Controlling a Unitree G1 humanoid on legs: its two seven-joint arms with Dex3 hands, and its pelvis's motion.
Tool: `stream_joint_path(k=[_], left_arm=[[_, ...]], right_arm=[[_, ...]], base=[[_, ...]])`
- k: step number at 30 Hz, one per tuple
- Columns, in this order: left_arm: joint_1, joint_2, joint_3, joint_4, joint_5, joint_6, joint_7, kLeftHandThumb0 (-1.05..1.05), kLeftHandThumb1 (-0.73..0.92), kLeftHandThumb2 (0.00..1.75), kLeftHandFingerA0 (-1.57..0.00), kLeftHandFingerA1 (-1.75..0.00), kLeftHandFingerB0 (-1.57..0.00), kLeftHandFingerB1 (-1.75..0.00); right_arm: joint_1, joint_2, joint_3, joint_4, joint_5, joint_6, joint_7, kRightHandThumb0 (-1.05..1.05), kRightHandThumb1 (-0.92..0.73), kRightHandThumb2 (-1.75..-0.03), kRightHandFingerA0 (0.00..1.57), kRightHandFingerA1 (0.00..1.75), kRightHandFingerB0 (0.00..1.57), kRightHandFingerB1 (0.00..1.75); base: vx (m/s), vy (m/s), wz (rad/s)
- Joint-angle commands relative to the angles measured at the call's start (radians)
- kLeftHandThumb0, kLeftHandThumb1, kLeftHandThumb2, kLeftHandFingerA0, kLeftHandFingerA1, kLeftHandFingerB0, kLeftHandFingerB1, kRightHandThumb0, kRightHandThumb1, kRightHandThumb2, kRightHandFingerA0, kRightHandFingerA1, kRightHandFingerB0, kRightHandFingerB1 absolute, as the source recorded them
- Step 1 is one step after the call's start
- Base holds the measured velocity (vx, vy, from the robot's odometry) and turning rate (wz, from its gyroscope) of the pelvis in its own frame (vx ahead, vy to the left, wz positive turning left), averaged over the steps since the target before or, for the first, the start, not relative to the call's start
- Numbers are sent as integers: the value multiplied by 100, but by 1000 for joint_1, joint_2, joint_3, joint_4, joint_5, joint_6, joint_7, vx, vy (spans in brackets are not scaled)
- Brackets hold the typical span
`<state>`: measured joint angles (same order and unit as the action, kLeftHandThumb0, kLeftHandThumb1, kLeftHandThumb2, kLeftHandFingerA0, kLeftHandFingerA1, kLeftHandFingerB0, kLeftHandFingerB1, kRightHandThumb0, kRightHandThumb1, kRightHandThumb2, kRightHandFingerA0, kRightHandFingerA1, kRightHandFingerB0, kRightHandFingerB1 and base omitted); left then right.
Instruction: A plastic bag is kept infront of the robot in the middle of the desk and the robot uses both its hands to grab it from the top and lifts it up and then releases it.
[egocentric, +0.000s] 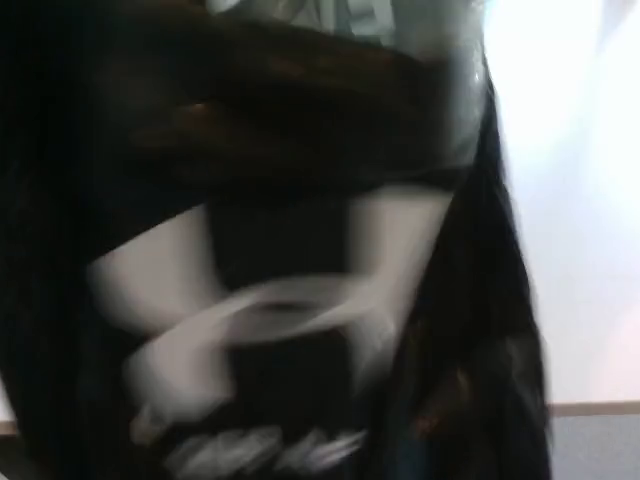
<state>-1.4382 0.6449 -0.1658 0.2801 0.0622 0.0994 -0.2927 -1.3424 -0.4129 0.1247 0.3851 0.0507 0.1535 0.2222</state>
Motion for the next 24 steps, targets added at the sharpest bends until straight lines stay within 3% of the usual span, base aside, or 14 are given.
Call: stream_joint_path(k=[1,3,6,7,8,9,10,12,13,17,18,21,22,24], left_arm=[[-588,598,-376,747,860,-12,412,-105,92,77,0,0,0,0],[-646,624,-400,766,876,-16,397,-100,80,102,0,0,0,0],[-719,641,-434,786,897,-16,356,-105,78,102,0,0,0,-2],[-727,651,-444,788,900,-25,361,-104,77,102,0,0,0,-6],[-728,654,-441,787,889,-39,366,-99,92,78,0,0,0,-3],[-712,664,-429,778,866,-59,376,-105,88,124,0,-15,0,-12],[-694,673,-420,768,852,-69,384,-105,88,124,0,-15,0,-12],[-668,679,-409,752,826,-79,378,-105,89,127,0,-14,0,-12],[-651,684,-396,741,804,-95,374,-105,89,126,0,-13,0,-12],[-573,714,-352,702,734,-160,396,-105,88,128,0,-13,0,-13],[-527,722,-294,680,655,-202,393,-105,88,128,0,-6,0,-9],[-474,728,-218,661,542,-274,388,-105,88,128,0,-6,0,-9],[-297,765,-77,567,383,-370,377,-86,81,124,0,-15,0,-17],[118,769,309,362,88,-512,217,-90,81,118,-8,-17,-8,-16]], right_arm=[[-517,-427,220,788,-452,-24,-131,-101,-68,-64,0,0,0,0],[-532,-460,212,802,-432,-30,-136,-87,-68,-60,0,0,0,0],[-542,-499,194,809,-405,-49,-149,-88,-66,-62,0,0,0,0],[-544,-501,205,812,-410,-59,-149,-92,-53,-86,0,0,0,0],[-541,-499,198,810,-396,-63,-138,-89,-51,-83,0,0,0,0],[-533,-492,201,815,-386,-86,-119,-95,-59,-96,0,0,0,11],[-529,-487,216,823,-393,-113,-107,-95,-59,-96,0,0,0,11],[-519,-471,235,837,-399,-129,-114,-97,-70,-62,0,0,0,0],[-514,-466,250,842,-407,-135,-109,-99,-56,-96,0,0,0,2],[-489,-458,223,847,-356,-170,-89,-93,-59,-93,0,0,0,2],[-475,-450,192,846,-322,-193,-101,-84,-52,-94,0,17,0,11],[-452,-442,144,851,-270,-232,-120,-84,-52,-94,0,17,0,11],[-388,-435,94,803,-218,-323,-113,-89,-56,-77,8,34,10,23],[-143,-451,-17,583,-118,-551,-88,-75,-59,-87,14,42,11,38]], base=[[0,0,0],[0,0,4],[0,0,2],[0,0,0],[0,0,0],[0,0,0],[0,0,0],[0,0,0],[0,0,0],[0,0,0],[0,0,0],[0,0,0],[0,0,0],[0,0,0]])
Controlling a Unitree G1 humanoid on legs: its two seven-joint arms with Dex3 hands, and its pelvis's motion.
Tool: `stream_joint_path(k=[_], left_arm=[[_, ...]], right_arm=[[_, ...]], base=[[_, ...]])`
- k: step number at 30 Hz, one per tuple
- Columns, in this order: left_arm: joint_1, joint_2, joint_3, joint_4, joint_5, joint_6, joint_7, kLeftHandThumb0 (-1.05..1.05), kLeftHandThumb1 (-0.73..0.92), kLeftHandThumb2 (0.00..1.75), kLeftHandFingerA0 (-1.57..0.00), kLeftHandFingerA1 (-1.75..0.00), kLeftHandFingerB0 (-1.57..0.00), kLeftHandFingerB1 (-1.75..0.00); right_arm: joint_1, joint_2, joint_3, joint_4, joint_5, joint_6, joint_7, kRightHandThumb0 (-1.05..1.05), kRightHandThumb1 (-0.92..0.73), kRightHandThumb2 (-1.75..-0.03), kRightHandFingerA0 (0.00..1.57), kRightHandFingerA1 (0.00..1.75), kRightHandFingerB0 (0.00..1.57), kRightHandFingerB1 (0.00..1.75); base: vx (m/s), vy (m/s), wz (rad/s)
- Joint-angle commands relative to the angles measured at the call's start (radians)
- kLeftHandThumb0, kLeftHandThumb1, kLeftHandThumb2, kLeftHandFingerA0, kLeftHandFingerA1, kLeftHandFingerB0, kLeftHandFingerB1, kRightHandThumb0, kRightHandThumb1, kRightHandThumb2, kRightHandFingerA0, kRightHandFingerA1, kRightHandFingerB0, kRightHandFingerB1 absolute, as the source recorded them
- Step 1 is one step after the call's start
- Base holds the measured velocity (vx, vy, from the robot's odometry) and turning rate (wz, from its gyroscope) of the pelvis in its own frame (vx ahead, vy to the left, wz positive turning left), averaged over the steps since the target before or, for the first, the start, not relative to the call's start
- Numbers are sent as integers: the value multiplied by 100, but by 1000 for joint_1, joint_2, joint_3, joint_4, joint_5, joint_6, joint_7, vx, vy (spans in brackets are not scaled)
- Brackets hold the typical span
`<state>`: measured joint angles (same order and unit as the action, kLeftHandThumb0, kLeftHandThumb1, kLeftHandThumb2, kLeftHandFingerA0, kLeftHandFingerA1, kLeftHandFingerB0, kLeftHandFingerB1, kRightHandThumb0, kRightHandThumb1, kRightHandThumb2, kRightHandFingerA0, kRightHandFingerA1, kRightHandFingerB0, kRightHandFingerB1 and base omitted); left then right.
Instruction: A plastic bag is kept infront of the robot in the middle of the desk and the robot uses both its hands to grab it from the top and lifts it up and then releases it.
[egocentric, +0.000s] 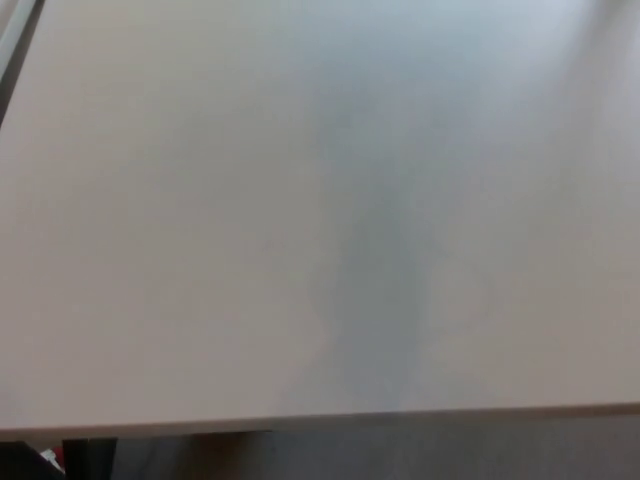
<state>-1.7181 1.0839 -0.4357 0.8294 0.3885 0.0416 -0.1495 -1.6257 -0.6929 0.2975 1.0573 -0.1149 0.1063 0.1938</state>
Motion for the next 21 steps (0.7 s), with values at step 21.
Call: stream_joint_path(k=[21], left_arm=[[2330,-1014,1113,-1121,-396,-1242,150,-77,80,117,-3,-47,-2,-29]], right_arm=[[1898,401,-835,-1215,67,-1317,-74,-58,-81,-64,19,29,16,27]], base=[[0,-1,0]])
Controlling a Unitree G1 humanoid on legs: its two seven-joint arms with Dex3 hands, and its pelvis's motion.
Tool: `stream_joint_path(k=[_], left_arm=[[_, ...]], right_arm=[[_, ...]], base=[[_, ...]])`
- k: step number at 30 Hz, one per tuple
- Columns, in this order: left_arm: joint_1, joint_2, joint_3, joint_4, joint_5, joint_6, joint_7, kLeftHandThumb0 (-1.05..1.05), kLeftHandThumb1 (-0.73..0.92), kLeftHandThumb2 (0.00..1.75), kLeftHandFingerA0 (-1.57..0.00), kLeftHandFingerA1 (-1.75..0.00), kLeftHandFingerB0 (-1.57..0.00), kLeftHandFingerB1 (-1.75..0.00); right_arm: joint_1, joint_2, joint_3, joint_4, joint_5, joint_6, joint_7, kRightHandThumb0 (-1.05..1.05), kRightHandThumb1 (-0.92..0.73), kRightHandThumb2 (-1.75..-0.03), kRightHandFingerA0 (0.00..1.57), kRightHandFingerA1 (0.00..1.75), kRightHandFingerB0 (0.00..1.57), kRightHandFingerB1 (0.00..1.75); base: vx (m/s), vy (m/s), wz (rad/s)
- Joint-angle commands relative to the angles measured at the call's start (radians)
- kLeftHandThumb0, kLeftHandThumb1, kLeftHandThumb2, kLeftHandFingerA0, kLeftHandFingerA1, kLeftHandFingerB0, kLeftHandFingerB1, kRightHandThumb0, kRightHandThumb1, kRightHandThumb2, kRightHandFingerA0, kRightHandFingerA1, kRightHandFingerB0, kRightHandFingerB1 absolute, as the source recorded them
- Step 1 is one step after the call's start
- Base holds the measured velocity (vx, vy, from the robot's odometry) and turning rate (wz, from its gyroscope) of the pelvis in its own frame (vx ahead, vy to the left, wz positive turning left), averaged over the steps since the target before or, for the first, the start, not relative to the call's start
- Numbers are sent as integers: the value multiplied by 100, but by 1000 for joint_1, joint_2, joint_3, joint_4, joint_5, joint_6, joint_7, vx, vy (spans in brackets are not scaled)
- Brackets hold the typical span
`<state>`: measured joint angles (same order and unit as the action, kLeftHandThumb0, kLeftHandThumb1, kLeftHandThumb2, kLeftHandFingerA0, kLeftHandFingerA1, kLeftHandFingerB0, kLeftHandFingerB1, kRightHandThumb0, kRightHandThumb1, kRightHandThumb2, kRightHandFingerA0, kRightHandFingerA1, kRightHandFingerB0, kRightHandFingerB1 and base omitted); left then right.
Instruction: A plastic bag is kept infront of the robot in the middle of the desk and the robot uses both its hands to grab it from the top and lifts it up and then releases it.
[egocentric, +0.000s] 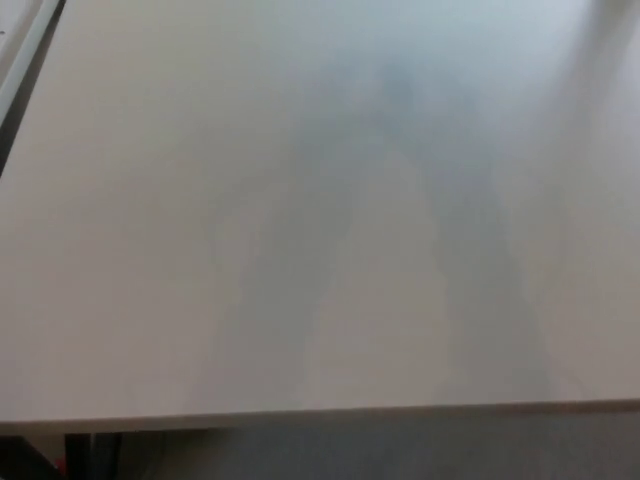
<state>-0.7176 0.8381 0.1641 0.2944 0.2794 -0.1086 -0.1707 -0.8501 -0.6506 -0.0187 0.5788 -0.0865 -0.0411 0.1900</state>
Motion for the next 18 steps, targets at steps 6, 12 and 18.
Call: stream_joint_path(k=[6,12,18], left_arm=[[1466,-743,307,-397,-290,-1166,180,-69,92,72,-11,-35,-8,-23],[1502,-767,224,-301,-238,-1147,188,-71,73,110,-2,-43,-2,-28],[1514,-775,155,-289,-271,-1110,165,-64,92,67,-12,-33,-12,-23]], right_arm=[[1308,411,-390,-592,-30,-1212,-108,-59,-81,-65,22,29,18,27],[1365,412,-197,-406,-70,-1240,-125,-53,-70,-62,17,31,21,29],[1310,432,-145,-208,-167,-1291,-150,-56,-73,-62,18,28,21,28]], base=[[0,0,0],[0,0,0],[0,0,0]])
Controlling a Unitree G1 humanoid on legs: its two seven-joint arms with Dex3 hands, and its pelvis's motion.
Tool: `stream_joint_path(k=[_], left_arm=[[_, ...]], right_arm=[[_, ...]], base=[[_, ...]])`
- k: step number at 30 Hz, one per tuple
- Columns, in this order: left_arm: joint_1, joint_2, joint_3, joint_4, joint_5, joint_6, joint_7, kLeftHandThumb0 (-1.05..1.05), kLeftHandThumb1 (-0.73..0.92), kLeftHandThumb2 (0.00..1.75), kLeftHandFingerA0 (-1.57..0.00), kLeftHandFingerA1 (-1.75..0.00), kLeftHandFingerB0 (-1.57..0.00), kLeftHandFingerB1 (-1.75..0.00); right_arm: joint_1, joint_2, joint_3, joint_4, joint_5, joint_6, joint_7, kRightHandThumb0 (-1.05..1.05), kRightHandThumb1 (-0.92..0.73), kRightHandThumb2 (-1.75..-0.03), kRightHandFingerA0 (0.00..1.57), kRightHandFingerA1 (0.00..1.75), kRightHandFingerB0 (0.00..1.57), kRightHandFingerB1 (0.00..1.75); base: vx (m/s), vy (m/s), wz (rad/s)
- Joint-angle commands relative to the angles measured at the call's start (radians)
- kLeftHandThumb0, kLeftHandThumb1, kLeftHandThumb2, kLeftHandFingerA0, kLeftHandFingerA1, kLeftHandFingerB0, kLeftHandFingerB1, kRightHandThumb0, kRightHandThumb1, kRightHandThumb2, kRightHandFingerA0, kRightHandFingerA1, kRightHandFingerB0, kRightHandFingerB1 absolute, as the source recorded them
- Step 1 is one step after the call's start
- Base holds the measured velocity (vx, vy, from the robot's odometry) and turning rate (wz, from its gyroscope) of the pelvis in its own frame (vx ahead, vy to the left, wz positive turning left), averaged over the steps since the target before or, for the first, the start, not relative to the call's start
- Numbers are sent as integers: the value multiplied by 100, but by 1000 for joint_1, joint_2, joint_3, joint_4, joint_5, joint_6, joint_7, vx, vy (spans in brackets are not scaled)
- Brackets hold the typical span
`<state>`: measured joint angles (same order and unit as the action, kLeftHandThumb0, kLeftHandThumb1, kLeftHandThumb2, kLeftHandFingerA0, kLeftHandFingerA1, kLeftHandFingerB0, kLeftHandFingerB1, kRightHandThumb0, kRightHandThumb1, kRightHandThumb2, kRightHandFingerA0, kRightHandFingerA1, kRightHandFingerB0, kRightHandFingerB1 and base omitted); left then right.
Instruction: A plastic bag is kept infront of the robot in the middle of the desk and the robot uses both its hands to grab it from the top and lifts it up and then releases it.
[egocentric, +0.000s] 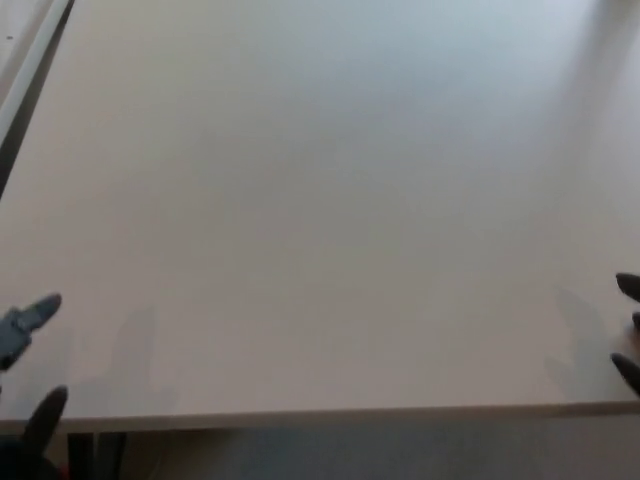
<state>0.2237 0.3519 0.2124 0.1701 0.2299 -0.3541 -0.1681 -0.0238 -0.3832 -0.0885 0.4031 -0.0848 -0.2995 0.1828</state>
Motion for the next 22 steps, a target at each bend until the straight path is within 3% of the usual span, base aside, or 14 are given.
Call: stream_joint_path(k=[1,2,3,6,12,17,18,20,22], left_arm=[[579,-292,105,-170,-223,-859,160,-64,92,67,-12,-33,-12,-23],[602,-296,87,-181,-233,-849,153,-65,92,67,-11,-33,-12,-23],[612,-302,86,-164,-223,-876,153,-67,69,108,-3,-46,0,-39],[639,-302,72,-169,-230,-878,144,-76,71,107,-3,-45,-1,-33],[710,-299,36,-204,-281,-855,113,-72,72,109,-1,-40,-1,-29],[760,-292,1,-174,-302,-885,90,-71,72,109,-2,-39,-2,-29],[755,-287,-16,-155,-315,-890,82,-66,68,107,-3,-45,0,-36],[758,-283,-28,-148,-326,-882,73,-63,66,107,-5,-46,0,-39],[754,-286,-41,-167,-329,-836,60,-73,68,105,-9,-46,0,-37]], right_arm=[[478,161,-64,-24,-166,-1026,-141,-56,-73,-62,18,28,21,28],[479,162,-63,-29,-168,-1026,-141,-57,-73,-63,18,28,21,28],[489,154,-45,-37,-152,-1012,-131,-57,-73,-63,18,28,20,28],[502,143,-40,-43,-138,-1014,-120,-57,-73,-63,19,28,21,28],[560,130,-45,-66,-95,-1048,-98,-59,-74,-63,20,29,22,28],[617,123,-78,-45,-109,-1136,-84,-57,-75,-63,21,31,19,28],[651,102,-53,-47,-104,-1112,-76,-34,-56,-109,0,49,0,47],[673,88,-33,-48,-99,-1095,-69,-33,-56,-109,0,49,0,47],[678,77,-20,-66,-99,-1061,-64,-34,-56,-109,0,48,0,47]], base=[[0,0,0],[0,0,0],[0,0,0],[0,0,0],[0,0,0],[4,-1,1],[0,0,0],[0,0,0],[0,0,0]])
